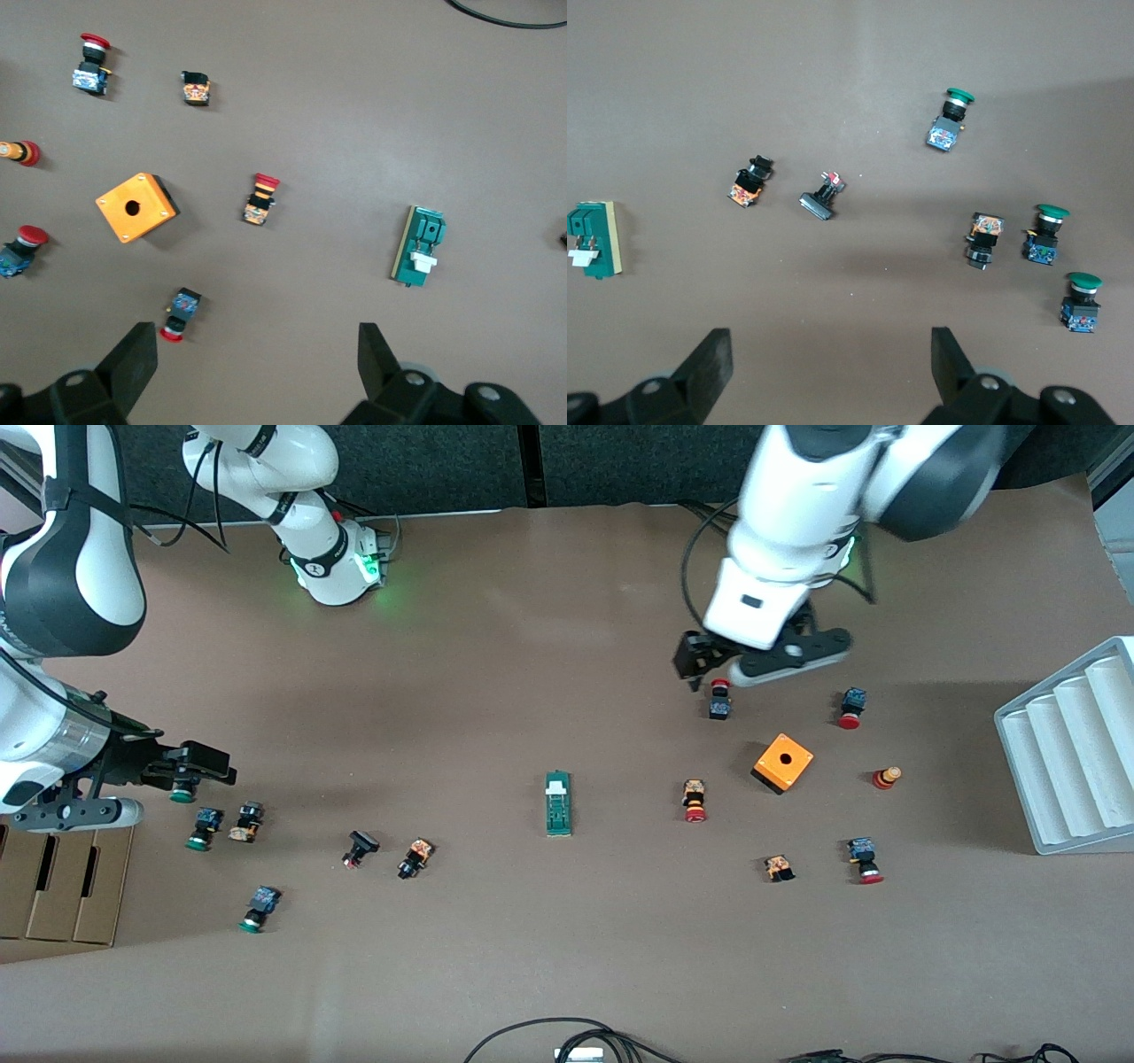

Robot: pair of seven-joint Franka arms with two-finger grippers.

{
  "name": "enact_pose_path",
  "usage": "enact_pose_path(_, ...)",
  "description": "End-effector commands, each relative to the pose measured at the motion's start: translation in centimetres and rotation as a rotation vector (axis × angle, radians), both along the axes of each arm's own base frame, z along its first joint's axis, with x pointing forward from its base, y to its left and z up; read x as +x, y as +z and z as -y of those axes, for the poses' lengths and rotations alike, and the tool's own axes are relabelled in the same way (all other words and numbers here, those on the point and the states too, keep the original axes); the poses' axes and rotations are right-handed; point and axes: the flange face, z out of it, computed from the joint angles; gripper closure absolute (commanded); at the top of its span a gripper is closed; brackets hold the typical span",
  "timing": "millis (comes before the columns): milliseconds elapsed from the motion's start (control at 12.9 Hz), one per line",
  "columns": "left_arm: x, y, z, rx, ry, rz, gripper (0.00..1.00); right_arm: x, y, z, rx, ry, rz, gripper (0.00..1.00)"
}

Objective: Close load switch with both arms
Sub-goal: 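Move the left gripper over the green load switch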

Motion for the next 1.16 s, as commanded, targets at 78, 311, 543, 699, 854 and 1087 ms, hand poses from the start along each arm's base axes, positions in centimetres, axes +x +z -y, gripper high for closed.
enact_pose_path(78, -0.4, -3.0, 5.6, -0.014, 0.085, 0.082, 0.00, 0.3, 0.4, 0.1, -0.014, 0.006, 0.012, 0.00)
enact_pose_path(311, -1.7, -6.2, 9.8, -0.001, 0.083, 0.151, 0.00, 0.3, 0.4, 0.2, -0.014, 0.005, 0.011, 0.00)
enact_pose_path(543, -4.2, -10.2, 14.3, 0.050, 0.138, 0.253, 0.00, 0.4, 0.0, 0.5, -0.014, 0.003, 0.005, 0.00)
enact_pose_path(699, -5.9, -12.4, 16.4, 0.068, 0.142, 0.299, 0.00, 0.4, 0.1, 0.5, -0.014, 0.003, 0.006, 0.00)
enact_pose_path(854, -7.1, -14.9, 18.1, 0.093, 0.104, 0.334, 0.00, 0.5, -0.1, 0.6, -0.014, 0.002, 0.002, 0.00)
enact_pose_path(1087, -7.7, -18.9, 19.6, 0.094, -0.014, 0.398, 0.00, 0.5, -0.2, 0.6, -0.016, 0.004, 0.000, 0.00)
